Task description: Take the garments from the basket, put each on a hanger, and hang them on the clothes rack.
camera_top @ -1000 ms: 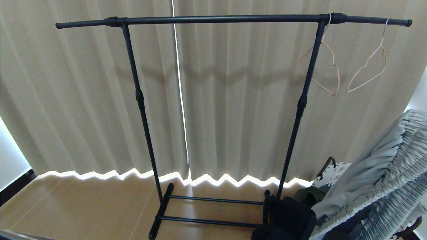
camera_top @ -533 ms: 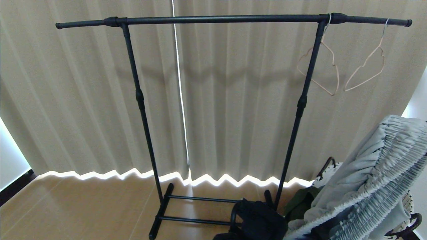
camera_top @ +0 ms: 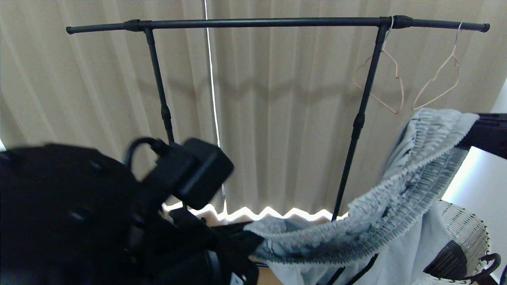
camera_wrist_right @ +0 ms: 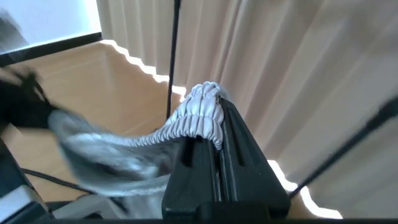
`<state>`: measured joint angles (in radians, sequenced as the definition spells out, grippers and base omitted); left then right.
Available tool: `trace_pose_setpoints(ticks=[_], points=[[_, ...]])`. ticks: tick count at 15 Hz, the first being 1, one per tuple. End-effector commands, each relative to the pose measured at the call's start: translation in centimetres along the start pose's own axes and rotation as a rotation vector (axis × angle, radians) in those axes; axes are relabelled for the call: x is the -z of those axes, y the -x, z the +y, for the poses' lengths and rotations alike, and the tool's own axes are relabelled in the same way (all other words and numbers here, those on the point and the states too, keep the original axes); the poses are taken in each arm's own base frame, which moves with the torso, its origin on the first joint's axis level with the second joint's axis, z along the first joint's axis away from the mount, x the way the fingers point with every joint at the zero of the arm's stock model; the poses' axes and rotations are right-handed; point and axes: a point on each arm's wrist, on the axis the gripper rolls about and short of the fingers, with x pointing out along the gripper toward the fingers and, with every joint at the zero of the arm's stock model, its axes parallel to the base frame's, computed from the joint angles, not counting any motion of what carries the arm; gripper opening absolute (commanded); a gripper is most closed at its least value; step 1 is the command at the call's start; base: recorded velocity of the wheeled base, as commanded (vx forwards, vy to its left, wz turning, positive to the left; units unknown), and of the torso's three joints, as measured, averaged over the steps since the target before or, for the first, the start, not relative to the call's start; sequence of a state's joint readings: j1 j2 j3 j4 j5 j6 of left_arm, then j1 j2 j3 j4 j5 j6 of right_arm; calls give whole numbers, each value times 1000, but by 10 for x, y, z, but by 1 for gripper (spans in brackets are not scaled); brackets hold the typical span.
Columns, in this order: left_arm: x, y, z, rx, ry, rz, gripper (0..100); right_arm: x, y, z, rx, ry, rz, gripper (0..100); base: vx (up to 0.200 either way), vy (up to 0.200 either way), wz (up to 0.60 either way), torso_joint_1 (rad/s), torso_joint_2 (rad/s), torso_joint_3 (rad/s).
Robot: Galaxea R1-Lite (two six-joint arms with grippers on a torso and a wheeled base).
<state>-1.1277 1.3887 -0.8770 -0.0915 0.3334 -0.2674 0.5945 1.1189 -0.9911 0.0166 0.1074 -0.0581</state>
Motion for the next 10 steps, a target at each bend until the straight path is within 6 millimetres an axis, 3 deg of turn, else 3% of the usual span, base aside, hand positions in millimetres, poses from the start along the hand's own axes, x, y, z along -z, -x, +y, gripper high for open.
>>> trace_pose_setpoints(ticks=[1, 4, 7, 10], points=[[-39, 50, 17, 1, 74, -175, 0, -11, -17, 0, -11, 5, -27, 0, 0, 0, 0, 0, 0, 0], [-61, 71, 27, -33, 89, -228, 0, -29, -26, -2, -8, 13, -105, 0, 0, 0, 0, 0, 0, 0], [-99, 95, 34, -66, 105, -294, 0, -54, -43, -5, -1, 17, -161, 0, 0, 0, 0, 0, 0, 0], [-103, 94, 50, -173, 84, -278, 0, -56, -53, -7, 7, 17, -153, 0, 0, 0, 0, 0, 0, 0]])
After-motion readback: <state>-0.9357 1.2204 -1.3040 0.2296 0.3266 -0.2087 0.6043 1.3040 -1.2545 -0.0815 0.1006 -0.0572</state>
